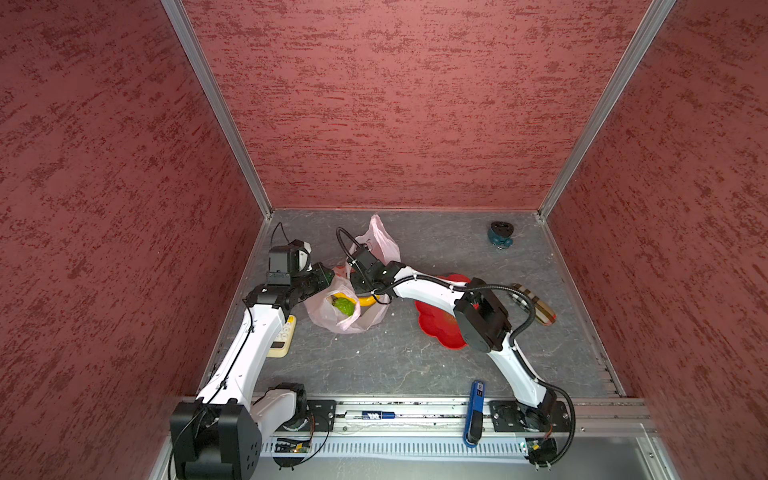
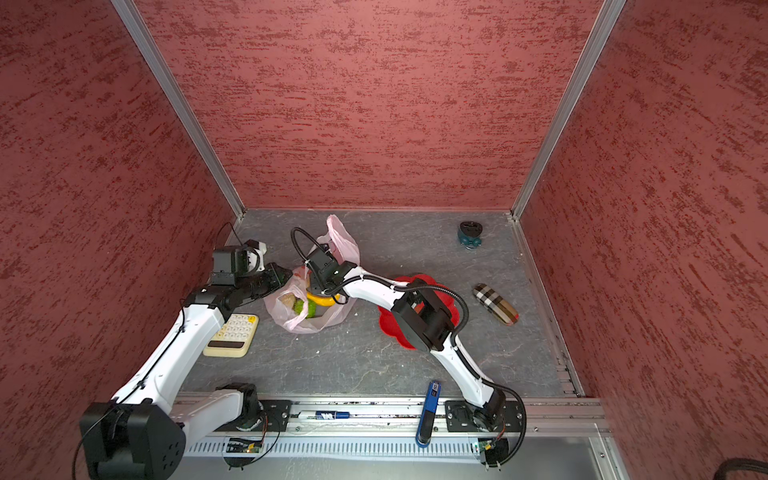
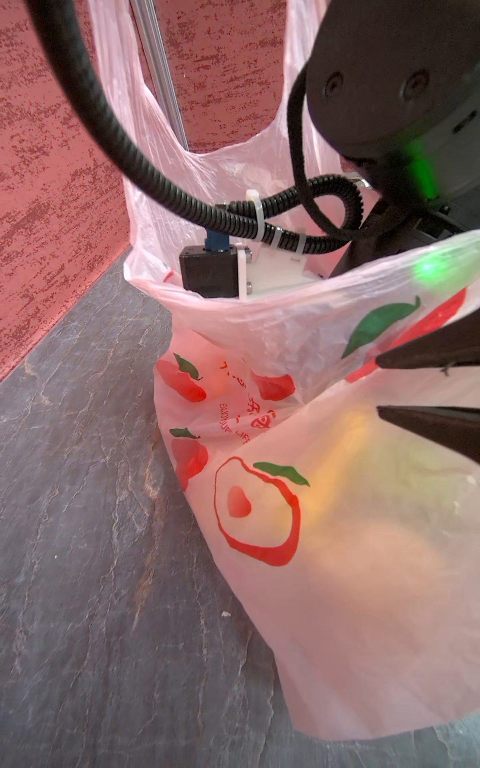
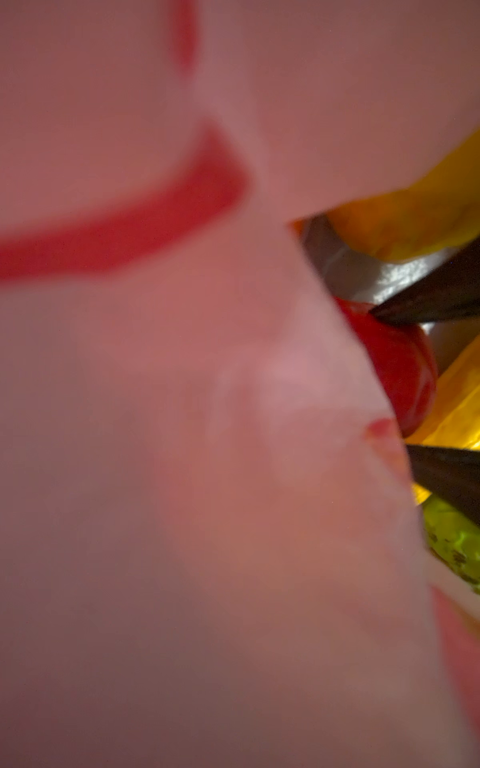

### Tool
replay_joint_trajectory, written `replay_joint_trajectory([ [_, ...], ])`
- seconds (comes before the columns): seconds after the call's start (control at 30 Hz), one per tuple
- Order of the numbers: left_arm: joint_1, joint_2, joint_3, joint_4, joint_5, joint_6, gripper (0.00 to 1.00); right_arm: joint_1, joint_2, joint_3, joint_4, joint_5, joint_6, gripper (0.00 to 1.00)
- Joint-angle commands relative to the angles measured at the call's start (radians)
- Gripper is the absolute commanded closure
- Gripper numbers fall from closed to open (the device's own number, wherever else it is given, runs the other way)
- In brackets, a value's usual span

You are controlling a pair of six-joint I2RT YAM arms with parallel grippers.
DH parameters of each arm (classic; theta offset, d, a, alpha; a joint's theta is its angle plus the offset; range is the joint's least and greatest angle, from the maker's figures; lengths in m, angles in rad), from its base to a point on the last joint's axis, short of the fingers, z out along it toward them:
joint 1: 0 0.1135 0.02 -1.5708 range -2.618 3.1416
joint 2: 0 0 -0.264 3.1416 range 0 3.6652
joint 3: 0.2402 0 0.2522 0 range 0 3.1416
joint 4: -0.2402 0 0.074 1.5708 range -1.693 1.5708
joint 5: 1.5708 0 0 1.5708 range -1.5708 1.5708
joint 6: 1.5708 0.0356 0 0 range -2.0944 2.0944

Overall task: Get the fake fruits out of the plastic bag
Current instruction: 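Reach the right gripper into the bag and close on the red apple, then lift the red apple out of the bag with the right gripper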

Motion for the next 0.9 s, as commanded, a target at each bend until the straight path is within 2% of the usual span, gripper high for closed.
replay_joint_trajectory([
  [0.0,0.013,0.019,-0.017,0.042,0.015,0.012,0.81,-0.004,-0.041,-0.008,0.03,-0.012,-0.01,0.69],
  [0.23,0.018,0.069,-0.01,0.101,0.031,-0.009,0.82,0.013,-0.22,-0.138,0.056,-0.053,-0.081,0.78],
  [0.67,0.011,0.055,0.022,0.103,0.022,-0.018,0.82,0.045,-0.557,-0.312,0.062,-0.158,-0.087,0.81],
  [0.87,0.009,0.043,0.026,0.1,0.021,-0.022,0.82,0.043,-0.735,-0.381,0.039,-0.098,-0.081,0.81],
])
